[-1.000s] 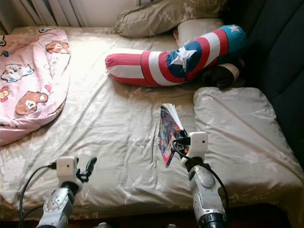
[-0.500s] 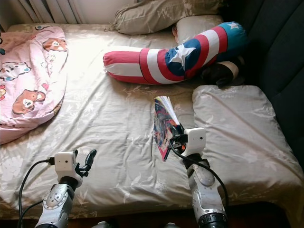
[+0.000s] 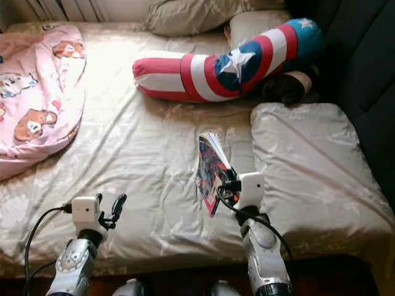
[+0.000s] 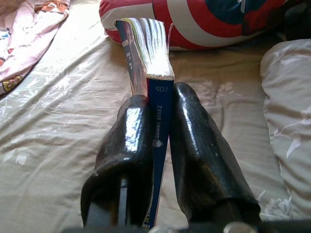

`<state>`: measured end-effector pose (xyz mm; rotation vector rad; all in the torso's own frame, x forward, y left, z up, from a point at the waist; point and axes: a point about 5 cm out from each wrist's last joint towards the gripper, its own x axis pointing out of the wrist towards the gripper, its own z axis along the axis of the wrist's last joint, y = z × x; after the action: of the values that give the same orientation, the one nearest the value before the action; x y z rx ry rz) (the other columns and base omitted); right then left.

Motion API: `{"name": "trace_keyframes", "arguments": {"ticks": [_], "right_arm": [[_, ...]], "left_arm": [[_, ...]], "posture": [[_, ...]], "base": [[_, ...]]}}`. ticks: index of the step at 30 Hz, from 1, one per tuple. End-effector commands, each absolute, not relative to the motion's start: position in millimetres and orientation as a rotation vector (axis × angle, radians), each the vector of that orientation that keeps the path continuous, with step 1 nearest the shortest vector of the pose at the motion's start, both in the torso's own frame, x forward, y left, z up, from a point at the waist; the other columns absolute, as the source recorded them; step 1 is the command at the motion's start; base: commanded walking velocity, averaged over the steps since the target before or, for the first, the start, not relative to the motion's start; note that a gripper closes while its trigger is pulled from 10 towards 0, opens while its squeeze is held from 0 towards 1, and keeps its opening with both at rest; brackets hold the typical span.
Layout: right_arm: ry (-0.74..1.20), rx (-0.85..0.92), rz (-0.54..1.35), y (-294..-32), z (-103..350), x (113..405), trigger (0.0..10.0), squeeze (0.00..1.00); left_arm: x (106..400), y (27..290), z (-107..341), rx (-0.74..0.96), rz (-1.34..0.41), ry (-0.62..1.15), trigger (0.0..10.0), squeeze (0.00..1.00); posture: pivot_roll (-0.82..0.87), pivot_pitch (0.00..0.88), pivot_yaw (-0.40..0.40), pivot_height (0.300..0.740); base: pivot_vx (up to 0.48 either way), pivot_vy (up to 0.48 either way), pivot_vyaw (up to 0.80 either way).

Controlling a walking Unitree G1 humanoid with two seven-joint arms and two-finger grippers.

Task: Clean up the room

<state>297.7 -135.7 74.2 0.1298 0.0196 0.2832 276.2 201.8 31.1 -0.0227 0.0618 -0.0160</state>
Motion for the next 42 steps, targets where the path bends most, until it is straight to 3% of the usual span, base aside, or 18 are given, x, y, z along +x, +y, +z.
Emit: {"name": "trace_keyframes", "arguments": {"ticks": [1,8,42], "right_arm": [[-0.011,0.127,0.284,-136.4,80.5,298.4,10.0,0.00],[-0.013,0.133,0.306,-133.1,81.0,299.8,10.0,0.00],[-0.030,0.180,0.310,-131.1,78.7,296.2,10.0,0.00]], "left_arm": [[270.6,202.2,25.7,-0.024,-0.012,0.087,10.0,0.00],[270.6,202.1,25.5,-0.020,-0.016,0.091,10.0,0.00],[270.4,196.5,25.7,-0.016,-0.049,0.095,10.0,0.00]], "posture": [[-0.02,0.227,-0.044,0.690],[-0.02,0.215,-0.041,0.661],[-0.01,0.207,-0.035,0.646]], "base": [[0.000,0.000,0.00],[0.000,0.000,0.00],[0.000,0.000,0.00]]}}
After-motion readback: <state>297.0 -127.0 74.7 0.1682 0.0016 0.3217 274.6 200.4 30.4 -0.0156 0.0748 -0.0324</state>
